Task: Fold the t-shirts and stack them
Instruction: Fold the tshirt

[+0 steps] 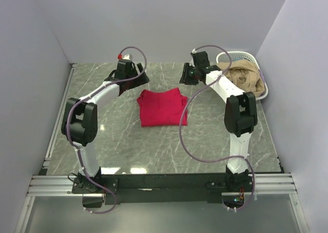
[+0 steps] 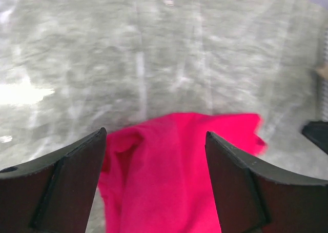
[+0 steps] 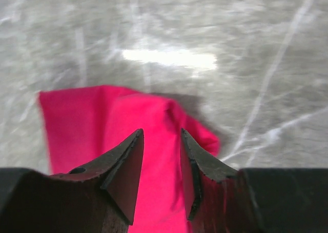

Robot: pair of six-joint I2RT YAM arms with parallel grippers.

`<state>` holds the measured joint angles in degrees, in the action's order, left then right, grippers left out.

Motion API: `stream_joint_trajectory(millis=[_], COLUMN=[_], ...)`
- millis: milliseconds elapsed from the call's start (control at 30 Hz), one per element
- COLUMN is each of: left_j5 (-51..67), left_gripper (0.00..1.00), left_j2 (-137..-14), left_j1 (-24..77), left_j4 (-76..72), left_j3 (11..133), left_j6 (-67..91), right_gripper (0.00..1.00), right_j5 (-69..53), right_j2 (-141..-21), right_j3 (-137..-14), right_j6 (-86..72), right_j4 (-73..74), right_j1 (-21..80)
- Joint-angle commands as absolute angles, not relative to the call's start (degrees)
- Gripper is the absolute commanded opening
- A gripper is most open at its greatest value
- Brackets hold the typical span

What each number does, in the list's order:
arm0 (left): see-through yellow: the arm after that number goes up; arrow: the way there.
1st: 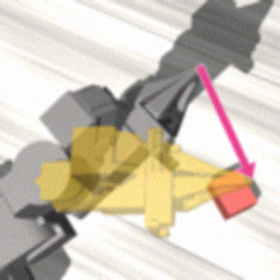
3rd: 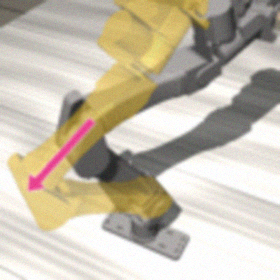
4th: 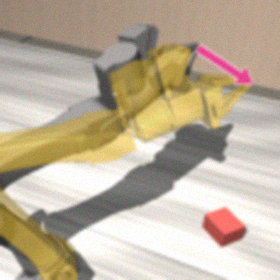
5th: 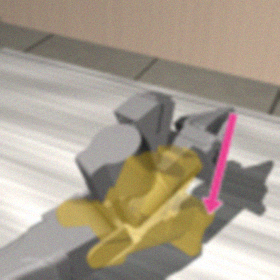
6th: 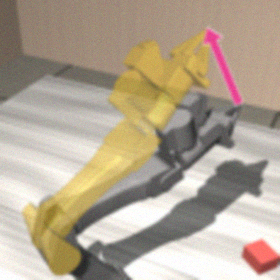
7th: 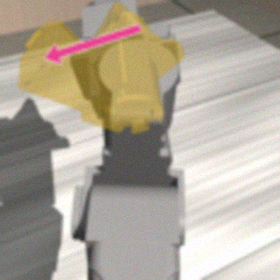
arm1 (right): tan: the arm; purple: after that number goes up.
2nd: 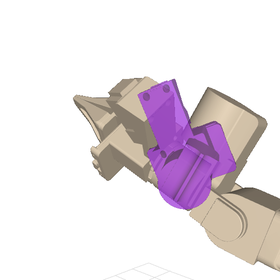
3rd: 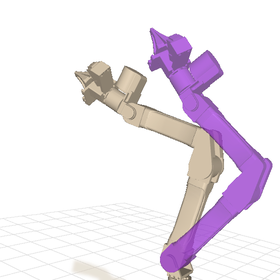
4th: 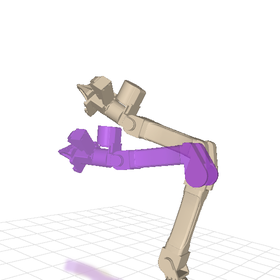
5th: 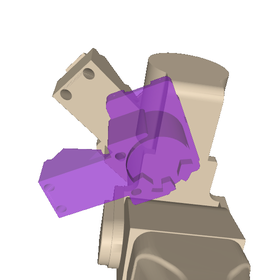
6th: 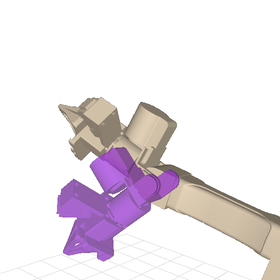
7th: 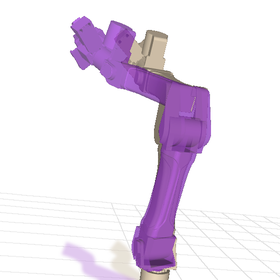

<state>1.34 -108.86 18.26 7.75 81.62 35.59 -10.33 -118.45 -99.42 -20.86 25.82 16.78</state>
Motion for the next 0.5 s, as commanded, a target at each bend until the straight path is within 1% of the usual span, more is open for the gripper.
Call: stream_joint_trajectory(millis=[0,67,100,167,333,467], left_j5=[13.33,19.82,21.26,23.98,25.58,24.7], left_gripper=[0.84,0.84,0.84,0.84,0.84,0.84], left_j2=[-104.24,-104.67,-105.03,-106.52,-109.06,-111.35], left_j1=[18.72,18.98,19.16,19.6,19.69,19.6], left_j4=[1.68,-1.04,-1.66,-4.3,-8.7,-9.75], left_j3=[80.34,78.85,78.4,76.74,72.17,71.54], left_j6=[37.17,38.49,39.45,40.51,43.42,43.77], right_gripper=[0.42,0.42,0.42,0.42,0.42,0.42], right_j5=[-18.52,-21.96,-24.76,-25.92,-29.78,-30.41], right_j2=[-113.12,-113.2,-113.46,-114.69,-118.38,-122.16], right_j3=[-98.27,-95.81,-95.19,-94.75,-94.66,-96.15], right_j6=[-20.65,-22.23,-22.93,-23.29,-24.34,-24.52], right_j4=[23.12,20.93,20.13,19.52,18.55,19.68], right_j1=[17.66,17.93,18.02,18.72,19.25,19.25])
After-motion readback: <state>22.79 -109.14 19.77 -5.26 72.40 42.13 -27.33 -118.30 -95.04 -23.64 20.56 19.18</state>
